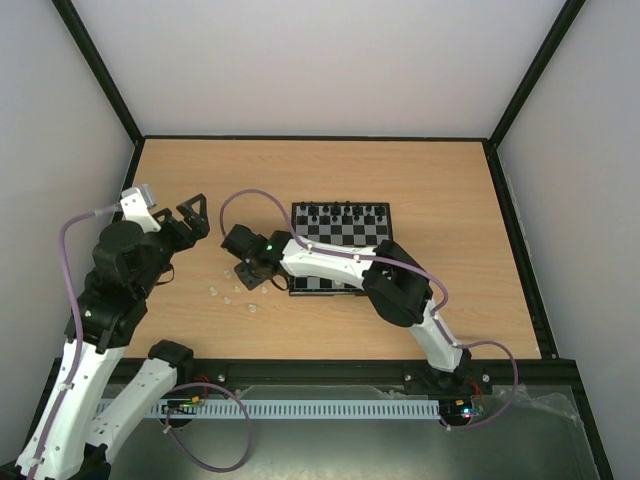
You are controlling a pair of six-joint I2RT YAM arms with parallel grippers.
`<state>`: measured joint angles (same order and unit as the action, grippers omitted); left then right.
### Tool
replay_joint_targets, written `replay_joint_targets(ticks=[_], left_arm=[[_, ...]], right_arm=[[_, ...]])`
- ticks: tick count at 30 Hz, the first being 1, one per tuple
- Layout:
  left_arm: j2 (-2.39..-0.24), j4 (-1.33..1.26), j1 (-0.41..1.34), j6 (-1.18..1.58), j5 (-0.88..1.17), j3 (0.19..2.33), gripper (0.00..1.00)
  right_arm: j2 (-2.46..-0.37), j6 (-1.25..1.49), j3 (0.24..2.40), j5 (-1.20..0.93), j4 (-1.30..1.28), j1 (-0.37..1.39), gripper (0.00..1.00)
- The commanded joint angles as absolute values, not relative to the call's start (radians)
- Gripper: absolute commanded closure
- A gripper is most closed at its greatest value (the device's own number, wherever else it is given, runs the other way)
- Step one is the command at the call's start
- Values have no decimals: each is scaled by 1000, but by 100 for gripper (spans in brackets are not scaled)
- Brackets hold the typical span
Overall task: Set up the chess pieces on the board
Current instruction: Pick up the chess piece at the center of the board.
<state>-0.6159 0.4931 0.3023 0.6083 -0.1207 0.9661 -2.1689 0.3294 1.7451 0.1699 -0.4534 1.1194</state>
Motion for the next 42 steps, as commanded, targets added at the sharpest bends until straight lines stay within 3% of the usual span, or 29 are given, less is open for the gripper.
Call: replay_joint_targets(ticks=[1, 13, 24, 29, 42], left_arm=[[-620, 492, 297, 588, -114, 969, 1], [-631, 464, 297, 591, -105, 935, 0], [-637, 451, 297, 592, -98, 918, 0], [-632, 453, 297, 593, -98, 918, 1], [-629, 456, 297, 590, -100, 916, 0]], right_arm=[[-2198, 316, 1789, 187, -523, 1124, 54], [-2241, 310, 1820, 167, -510, 1124, 55], [-2283, 311, 1851, 155, -515, 1124, 67], [-2288, 313, 1849, 163, -512, 1124, 81], [-2201, 323, 1778, 180, -488, 1124, 89]])
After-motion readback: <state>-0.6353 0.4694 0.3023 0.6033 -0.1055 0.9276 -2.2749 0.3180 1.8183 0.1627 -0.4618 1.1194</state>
